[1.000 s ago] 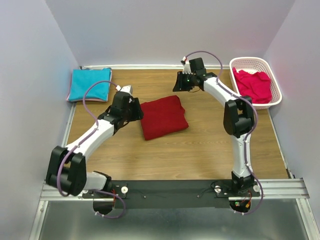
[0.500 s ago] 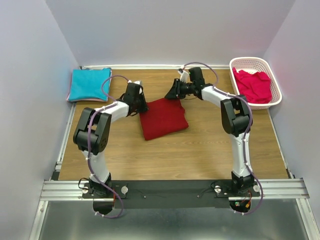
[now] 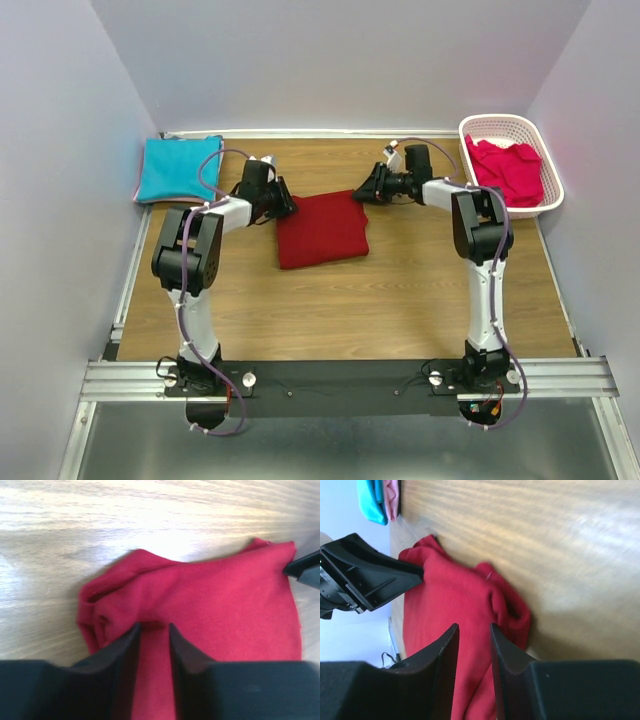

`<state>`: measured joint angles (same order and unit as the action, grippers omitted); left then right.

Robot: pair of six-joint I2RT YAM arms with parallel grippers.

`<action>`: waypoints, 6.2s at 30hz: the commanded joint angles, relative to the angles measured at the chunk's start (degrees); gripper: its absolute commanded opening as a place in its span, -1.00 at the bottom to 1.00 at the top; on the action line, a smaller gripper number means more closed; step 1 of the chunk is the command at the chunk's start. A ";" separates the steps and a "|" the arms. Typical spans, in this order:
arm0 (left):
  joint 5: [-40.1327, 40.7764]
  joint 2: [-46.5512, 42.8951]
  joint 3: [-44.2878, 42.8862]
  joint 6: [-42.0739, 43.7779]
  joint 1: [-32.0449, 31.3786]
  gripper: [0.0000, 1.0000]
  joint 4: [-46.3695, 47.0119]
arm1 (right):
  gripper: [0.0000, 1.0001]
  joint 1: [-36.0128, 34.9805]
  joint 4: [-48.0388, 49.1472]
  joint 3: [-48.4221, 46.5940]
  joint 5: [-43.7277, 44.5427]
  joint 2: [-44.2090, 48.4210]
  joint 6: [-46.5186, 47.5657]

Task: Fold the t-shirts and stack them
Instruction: Fold the tshirt, then neatly place the folded tshirt to the corner

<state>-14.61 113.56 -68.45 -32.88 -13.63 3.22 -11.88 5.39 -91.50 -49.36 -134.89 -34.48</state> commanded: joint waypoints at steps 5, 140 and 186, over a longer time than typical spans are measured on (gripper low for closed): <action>-0.51 -15.63 1.47 0.89 -2.45 0.14 -4.18 | -0.18 -2.62 -0.47 8.78 -0.29 17.98 -1.20; 32.37 -54.41 27.49 -3.77 8.44 0.76 -18.69 | 0.46 -52.02 -31.58 -0.16 65.36 15.18 34.83; -8.41 -34.37 38.82 -25.82 7.48 0.81 15.40 | -0.99 -44.81 -22.35 4.75 51.03 21.69 26.31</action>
<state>-17.63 77.60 -31.11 -52.64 -4.34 9.74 -57.25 -19.42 -88.68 5.28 -114.65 -6.20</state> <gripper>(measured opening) 0.897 0.019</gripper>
